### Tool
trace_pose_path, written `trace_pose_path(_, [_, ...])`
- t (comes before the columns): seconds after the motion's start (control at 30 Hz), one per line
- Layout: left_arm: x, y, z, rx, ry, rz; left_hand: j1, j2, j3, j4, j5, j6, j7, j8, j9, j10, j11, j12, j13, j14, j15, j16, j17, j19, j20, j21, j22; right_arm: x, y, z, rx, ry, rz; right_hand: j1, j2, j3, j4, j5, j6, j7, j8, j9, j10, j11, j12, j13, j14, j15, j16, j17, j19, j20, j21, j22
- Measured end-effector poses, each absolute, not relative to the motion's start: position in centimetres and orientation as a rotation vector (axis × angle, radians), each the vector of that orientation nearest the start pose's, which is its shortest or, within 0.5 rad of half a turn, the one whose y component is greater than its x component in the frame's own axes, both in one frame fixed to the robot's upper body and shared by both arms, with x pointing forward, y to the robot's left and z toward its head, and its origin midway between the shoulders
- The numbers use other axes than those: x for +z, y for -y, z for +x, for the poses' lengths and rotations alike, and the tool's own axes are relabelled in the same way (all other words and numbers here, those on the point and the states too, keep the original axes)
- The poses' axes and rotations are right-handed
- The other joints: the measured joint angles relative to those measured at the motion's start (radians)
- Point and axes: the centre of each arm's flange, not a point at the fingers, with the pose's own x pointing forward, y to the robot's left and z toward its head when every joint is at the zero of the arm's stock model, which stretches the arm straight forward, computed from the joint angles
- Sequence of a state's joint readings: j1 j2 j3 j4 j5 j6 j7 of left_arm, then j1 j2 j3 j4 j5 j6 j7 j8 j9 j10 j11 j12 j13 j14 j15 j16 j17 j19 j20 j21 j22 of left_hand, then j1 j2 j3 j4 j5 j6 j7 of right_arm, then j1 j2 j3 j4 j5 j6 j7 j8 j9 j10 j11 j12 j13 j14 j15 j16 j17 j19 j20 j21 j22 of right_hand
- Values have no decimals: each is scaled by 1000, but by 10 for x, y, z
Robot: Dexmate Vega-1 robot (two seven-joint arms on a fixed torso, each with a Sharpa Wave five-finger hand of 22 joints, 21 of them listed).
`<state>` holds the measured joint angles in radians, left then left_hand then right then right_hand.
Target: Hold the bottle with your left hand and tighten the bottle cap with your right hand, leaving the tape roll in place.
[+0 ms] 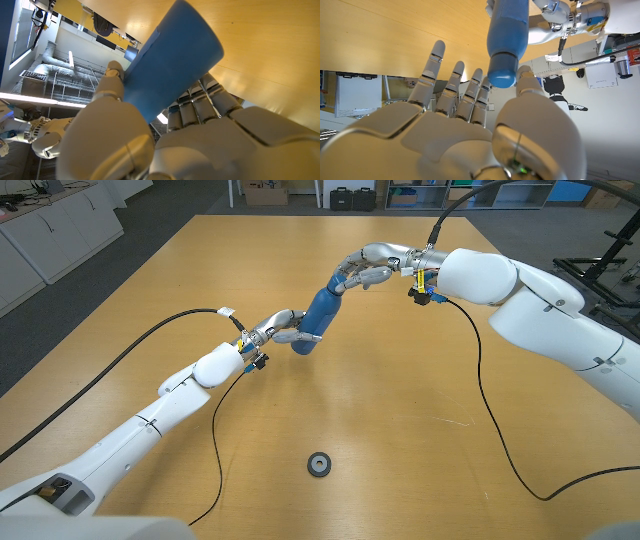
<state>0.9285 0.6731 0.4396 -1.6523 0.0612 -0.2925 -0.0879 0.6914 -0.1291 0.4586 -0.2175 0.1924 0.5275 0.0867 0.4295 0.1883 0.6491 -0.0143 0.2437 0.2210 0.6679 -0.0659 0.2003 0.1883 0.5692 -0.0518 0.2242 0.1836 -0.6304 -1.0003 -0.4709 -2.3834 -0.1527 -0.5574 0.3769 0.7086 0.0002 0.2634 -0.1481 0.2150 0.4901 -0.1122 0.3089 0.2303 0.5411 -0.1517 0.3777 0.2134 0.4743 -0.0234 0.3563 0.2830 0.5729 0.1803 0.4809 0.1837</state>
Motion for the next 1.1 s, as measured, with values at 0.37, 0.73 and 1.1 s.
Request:
trace_pose_path(0.37, [-21, -198, 575, -410, 787, 826, 0, 0, 0, 0, -1, 0, 0, -1, 5, 0, 0, 0, 0, 0, 0, 0, 0, 0, 0, 0, 0, 154, 163, 445, 258, 662, -1332, 18, 19, 0, 0, 0, 70, -27, 27, -3, 87, -20, 21, -6, 62, -22, 19, -4, 36, -25, 8, 0])
trace_pose_path(0.73, [-20, -197, 574, -411, 791, 826, 0, 0, 0, 0, -1, -1, -1, -5, 5, 0, 0, -1, 5, 2, 2, 0, 0, 0, 0, 0, 0, 153, 164, 447, 238, 657, -1306, 40, 56, 5, 14, 4, 159, -6, 66, -10, 225, -36, 44, -18, 176, -36, 60, -9, 93, -64, 19, 0])
trace_pose_path(1.1, [-19, -196, 572, -409, 794, 829, 0, 0, 3, -4, -1, 0, 0, -3, 5, 7, -4, -1, 5, 2, 2, 0, 0, 0, 0, 0, 0, 153, 163, 446, 215, 643, -1308, 38, 73, 6, 13, -12, 184, 20, 72, -15, 405, -52, 81, -19, 342, -67, 116, -19, 144, -112, 34, 5])
